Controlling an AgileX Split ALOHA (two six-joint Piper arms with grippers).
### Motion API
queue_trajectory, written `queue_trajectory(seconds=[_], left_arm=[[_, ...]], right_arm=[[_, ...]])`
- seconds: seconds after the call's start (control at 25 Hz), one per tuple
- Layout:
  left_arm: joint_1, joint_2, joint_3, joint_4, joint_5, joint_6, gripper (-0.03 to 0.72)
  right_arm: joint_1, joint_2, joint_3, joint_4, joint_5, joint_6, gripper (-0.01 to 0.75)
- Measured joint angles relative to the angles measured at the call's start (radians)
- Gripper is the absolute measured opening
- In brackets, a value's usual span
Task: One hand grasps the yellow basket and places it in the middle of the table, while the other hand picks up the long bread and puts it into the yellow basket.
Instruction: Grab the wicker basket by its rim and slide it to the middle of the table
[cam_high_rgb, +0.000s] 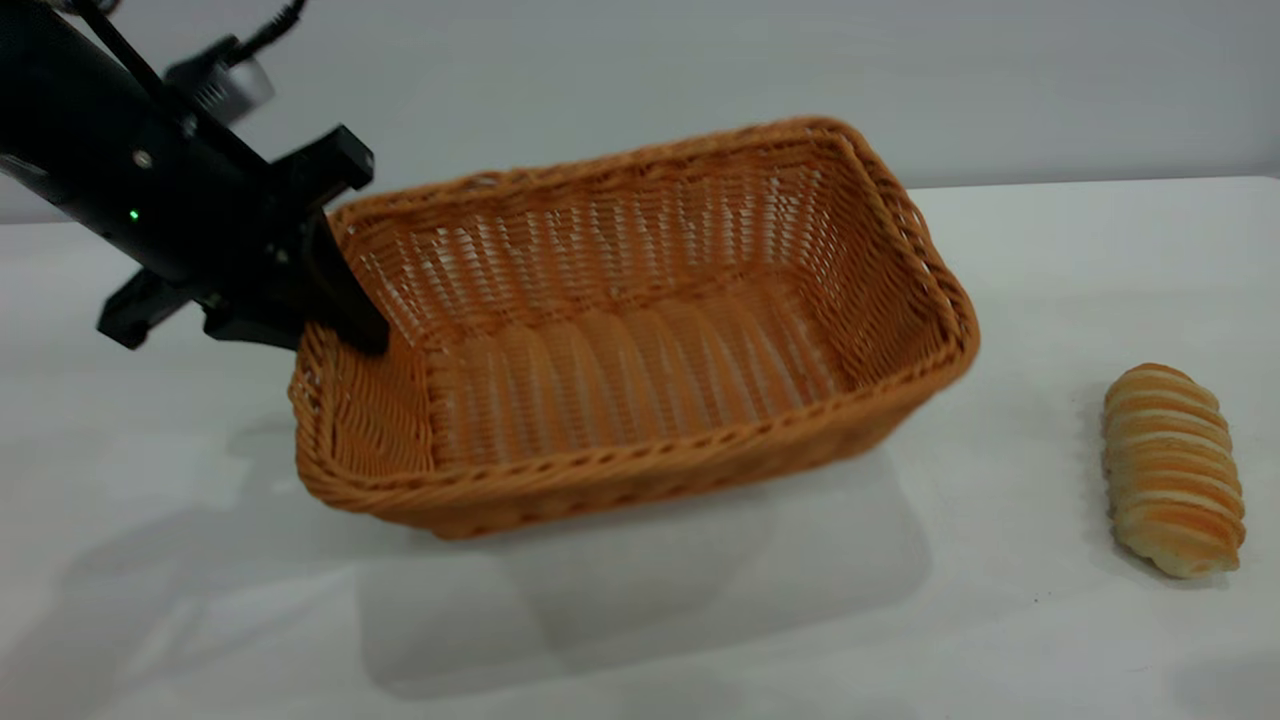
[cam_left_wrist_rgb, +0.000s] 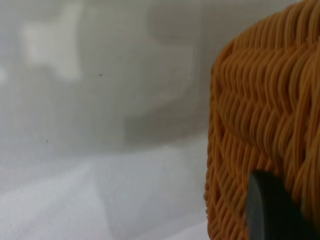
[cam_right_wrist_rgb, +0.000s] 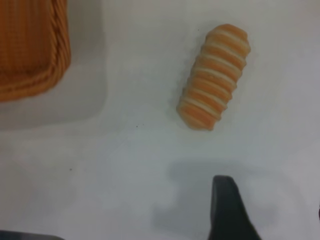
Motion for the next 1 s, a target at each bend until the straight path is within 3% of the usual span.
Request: queue_trajectory(seconds=[0.24,0.8,0.88,1.0], left_arm=[[0.000,0.099,-0.054,0.000,0.063,0.076,0.121],[0.000,0.206,-0.073,-0.002,0.055,0.205,0.122],[0.000,0.206,-0.073,-0.007,0.047,0.216,0.154],[0.000,0.206,-0.074,-0.018,0.041,0.225,0.294]], right_arm=[[0.000,0.000,0.000,0.000,0.000,0.000,0.467],[0.000,0.000,0.000,-0.037,-0.041,-0.001,0.467],[0.000,0.000,0.000,-0.036,-0.058,-0.001,0.467],[0.000,0.007,0.000,-0.034,-0.081,-0.001,0.467]])
